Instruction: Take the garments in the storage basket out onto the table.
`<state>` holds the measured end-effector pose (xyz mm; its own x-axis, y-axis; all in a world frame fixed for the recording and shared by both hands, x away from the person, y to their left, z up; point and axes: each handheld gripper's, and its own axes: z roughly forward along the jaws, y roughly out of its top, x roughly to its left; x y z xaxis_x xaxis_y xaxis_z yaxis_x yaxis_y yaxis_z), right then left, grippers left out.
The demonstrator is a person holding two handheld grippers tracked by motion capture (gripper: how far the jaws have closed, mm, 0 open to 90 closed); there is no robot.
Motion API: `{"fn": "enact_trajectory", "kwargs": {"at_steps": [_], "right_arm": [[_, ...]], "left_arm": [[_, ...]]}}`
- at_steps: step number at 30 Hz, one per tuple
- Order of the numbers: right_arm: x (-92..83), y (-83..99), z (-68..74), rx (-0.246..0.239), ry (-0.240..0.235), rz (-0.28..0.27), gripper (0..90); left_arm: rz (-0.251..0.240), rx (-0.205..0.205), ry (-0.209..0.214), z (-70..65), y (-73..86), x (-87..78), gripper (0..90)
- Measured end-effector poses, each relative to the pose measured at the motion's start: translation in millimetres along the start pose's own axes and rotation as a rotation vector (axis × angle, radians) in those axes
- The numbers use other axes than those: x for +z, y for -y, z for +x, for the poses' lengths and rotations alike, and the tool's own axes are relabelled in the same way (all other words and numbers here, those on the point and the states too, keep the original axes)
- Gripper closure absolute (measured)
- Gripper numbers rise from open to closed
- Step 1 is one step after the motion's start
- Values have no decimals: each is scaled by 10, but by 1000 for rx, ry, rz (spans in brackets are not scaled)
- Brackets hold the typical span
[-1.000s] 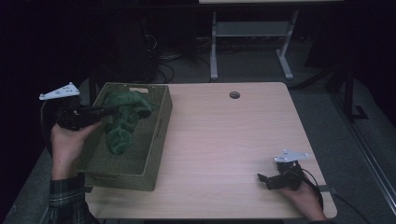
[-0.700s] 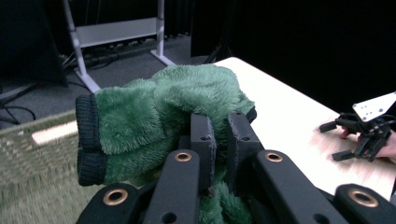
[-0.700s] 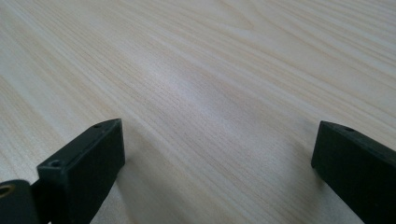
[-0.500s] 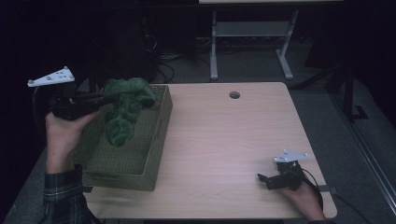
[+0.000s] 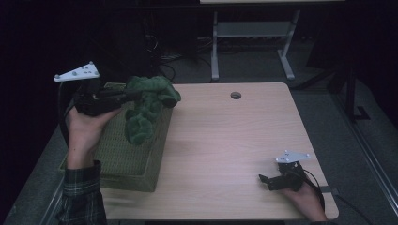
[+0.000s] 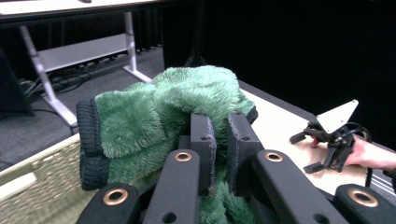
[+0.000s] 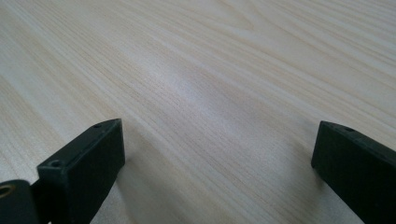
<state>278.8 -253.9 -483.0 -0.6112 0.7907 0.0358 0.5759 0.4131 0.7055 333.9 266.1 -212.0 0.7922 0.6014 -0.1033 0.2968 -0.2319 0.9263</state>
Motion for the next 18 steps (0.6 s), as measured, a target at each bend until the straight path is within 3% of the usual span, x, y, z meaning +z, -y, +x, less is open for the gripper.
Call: {"fn": "enact_trajectory", "kwargs": {"at_steps": [18], "right_arm": [[0, -1, 0, 0, 0, 1, 21]], "left_arm": [[35, 21, 98, -285, 16, 543, 827]]}}
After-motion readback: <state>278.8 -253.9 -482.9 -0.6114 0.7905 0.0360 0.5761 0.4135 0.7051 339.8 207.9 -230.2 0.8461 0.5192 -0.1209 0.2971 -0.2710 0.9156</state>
